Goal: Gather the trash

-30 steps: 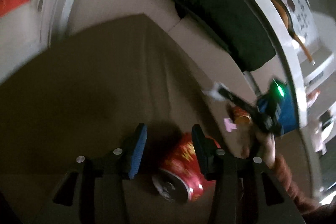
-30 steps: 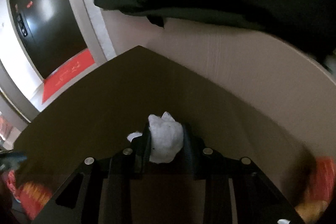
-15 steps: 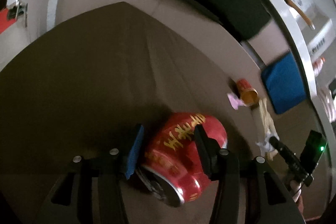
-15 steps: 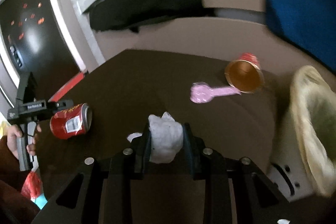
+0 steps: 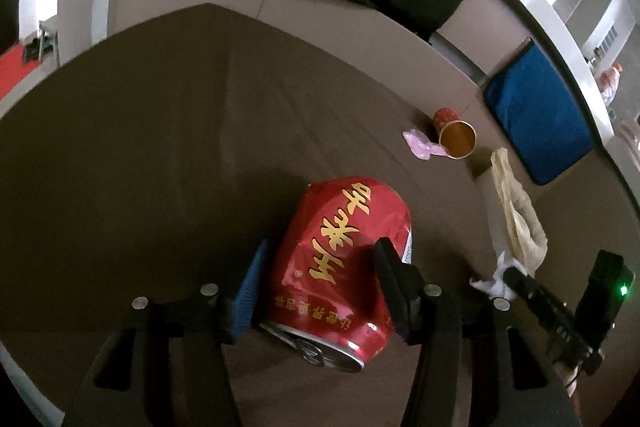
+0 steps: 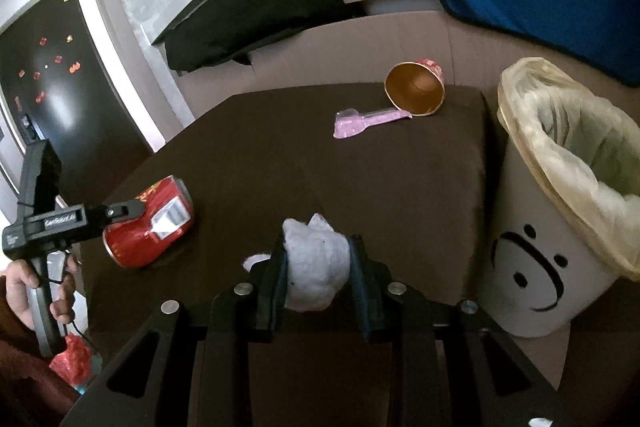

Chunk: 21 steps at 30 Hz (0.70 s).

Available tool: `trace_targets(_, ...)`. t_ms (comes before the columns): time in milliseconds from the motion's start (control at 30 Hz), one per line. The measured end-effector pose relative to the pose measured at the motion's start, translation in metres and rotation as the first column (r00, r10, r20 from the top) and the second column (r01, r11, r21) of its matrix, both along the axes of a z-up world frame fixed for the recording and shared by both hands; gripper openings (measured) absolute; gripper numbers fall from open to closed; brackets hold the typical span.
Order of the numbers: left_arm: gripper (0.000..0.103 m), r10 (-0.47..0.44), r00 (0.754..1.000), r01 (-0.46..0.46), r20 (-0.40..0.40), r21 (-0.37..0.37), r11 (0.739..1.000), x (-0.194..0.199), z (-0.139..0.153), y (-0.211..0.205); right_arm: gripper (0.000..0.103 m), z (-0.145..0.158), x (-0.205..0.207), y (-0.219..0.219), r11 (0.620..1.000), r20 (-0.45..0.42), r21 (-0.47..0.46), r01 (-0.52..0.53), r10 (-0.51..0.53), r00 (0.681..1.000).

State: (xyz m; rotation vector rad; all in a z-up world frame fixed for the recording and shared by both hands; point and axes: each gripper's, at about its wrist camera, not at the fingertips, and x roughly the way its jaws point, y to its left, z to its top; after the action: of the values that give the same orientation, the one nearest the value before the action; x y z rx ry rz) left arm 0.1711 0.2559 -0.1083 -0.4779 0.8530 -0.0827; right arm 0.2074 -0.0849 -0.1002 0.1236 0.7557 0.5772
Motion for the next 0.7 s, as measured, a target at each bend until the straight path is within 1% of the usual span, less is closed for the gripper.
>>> trace_targets(33,0.058,-0.005,1.000,0.005,-0.003,0.001,1.000,0.000,-0.001,-0.004,0.027,0.000,-0.002,-0.001,1.000,0.005,-0.002,-0.003,0.003,1.000)
trace_targets(67,0.062,-0.011,1.000,0.011,-0.011,-0.001,1.000,0.001,-0.003,-0.011,0.027,0.001,-0.005,-0.001,1.000,0.009,-0.004,-0.008,0.008,1.000)
trace_targets(100,0.062,-0.019,1.000,0.019,-0.023,-0.010,1.000,0.003,-0.006,-0.014,0.027,0.001,-0.007,-0.002,1.000,0.014,-0.005,-0.017,0.017,1.000)
trace_targets(200,0.062,-0.044,0.997,0.038,-0.066,-0.080,0.996,0.007,-0.015,-0.024,0.027,0.000,-0.013,-0.003,0.999,0.025,-0.019,-0.036,0.036,0.999)
trace_targets(233,0.060,-0.023,0.998,0.020,-0.059,-0.058,0.998,0.006,-0.014,-0.026,0.027,0.000,-0.016,-0.002,0.999,0.030,-0.027,-0.042,0.042,0.999)
trace_targets(267,0.060,0.000,0.999,-0.003,-0.053,-0.052,0.999,0.005,-0.012,-0.028,0.028,-0.001,-0.017,-0.002,0.998,0.033,-0.033,-0.046,0.047,0.998)
trace_targets(367,0.059,0.039,0.998,-0.043,-0.044,-0.089,0.995,0.001,-0.010,-0.025,0.028,-0.005,-0.022,-0.003,0.997,0.038,-0.043,-0.060,0.062,0.997)
trace_targets(400,0.059,0.044,0.998,-0.046,-0.035,-0.085,0.995,0.000,-0.008,-0.026,0.028,-0.006,-0.023,-0.003,0.997,0.041,-0.048,-0.063,0.065,0.997)
trace_targets(433,0.059,0.048,0.999,-0.049,-0.019,-0.063,0.997,-0.002,-0.005,-0.027,0.028,-0.008,-0.024,-0.003,0.996,0.042,-0.053,-0.067,0.069,0.997)
trace_targets(467,0.058,0.052,0.999,-0.052,0.011,-0.013,0.999,-0.005,0.003,-0.032,0.028,-0.009,-0.024,-0.004,0.996,0.041,-0.053,-0.069,0.072,0.997)
trace_targets(533,0.058,0.051,0.997,-0.055,0.055,0.060,0.997,-0.008,0.013,-0.039,0.028,-0.012,-0.023,-0.005,0.996,0.035,-0.045,-0.073,0.074,0.997)
trace_targets(567,0.058,0.043,0.995,-0.053,0.090,0.112,0.992,-0.011,0.020,-0.046,0.028,-0.013,-0.022,-0.006,0.996,0.034,-0.041,-0.073,0.075,0.997)
trace_targets(633,0.058,0.026,0.991,-0.050,0.133,0.181,0.982,-0.014,0.029,-0.057,0.028,-0.012,-0.021,-0.006,0.996,0.037,-0.039,-0.076,0.077,0.996)
trace_targets(700,0.058,0.014,0.985,-0.054,0.170,0.234,0.971,-0.015,0.035,-0.067,0.028,-0.010,-0.020,-0.003,0.995,0.048,-0.045,-0.084,0.086,0.995)
